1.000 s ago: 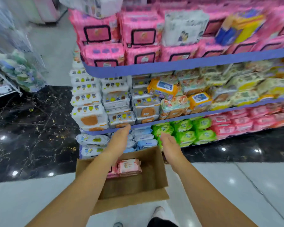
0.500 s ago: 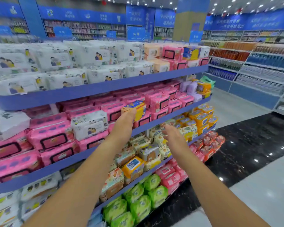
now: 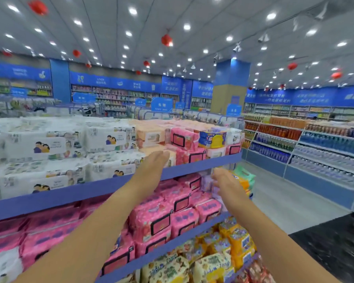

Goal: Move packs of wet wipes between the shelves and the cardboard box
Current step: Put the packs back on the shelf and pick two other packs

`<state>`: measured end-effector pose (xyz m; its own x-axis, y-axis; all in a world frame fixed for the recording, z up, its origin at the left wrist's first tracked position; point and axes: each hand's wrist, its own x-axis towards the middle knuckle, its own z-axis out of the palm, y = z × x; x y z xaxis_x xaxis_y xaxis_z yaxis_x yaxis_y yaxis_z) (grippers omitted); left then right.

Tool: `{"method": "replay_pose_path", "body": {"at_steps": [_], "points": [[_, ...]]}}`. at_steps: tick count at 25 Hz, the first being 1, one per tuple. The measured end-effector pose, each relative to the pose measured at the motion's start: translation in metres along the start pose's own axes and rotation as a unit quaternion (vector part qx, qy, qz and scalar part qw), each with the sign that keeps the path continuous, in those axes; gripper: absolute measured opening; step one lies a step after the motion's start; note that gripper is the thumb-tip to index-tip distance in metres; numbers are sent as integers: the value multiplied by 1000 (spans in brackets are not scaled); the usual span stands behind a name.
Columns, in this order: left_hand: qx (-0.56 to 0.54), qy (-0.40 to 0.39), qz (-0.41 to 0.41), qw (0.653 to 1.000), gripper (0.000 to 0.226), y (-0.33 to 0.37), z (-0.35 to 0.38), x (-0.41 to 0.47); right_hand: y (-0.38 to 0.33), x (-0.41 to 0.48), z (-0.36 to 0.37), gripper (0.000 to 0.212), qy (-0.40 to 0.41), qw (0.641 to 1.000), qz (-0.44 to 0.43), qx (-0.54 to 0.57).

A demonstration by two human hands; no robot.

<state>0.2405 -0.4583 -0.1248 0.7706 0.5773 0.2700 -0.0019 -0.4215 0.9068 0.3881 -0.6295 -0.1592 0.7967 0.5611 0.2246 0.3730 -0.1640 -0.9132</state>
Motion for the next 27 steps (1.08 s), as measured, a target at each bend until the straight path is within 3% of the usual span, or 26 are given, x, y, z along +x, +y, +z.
{"method": "replay_pose_path", "body": {"at_steps": [2,4,9,12,16,18,20,22,24,27], "points": [[21,7,8,1000,59,-2,12,50,9,53,-16,32,2,1000,-30,1],[22,7,19,1000,58,-4,26,108,18,108,-27,24,9,999,-43,-3],[56,23,26,998,38,-3,70,252,28,240,-60,22,3,998,-53,-20],[87,48,-17,995,60,-3,97,331,39,318,-86,27,-5,996,-77,-40],[133,119,-98,979,63,-24,134,412,61,439,-111,49,-48,977,-141,-150],[166,170,-141,961,79,-35,145,441,67,497,-118,69,-113,940,-189,-260],[189,176,-225,940,106,-29,153,461,69,549,-121,90,-223,874,-207,-380],[195,164,-297,920,119,-20,152,477,66,585,-120,96,-293,804,-221,-467],[122,161,-323,924,92,-18,150,483,66,609,-118,98,-305,758,-255,-518],[-57,212,-325,920,40,-36,156,477,73,624,-114,103,-306,730,-278,-545]]}}
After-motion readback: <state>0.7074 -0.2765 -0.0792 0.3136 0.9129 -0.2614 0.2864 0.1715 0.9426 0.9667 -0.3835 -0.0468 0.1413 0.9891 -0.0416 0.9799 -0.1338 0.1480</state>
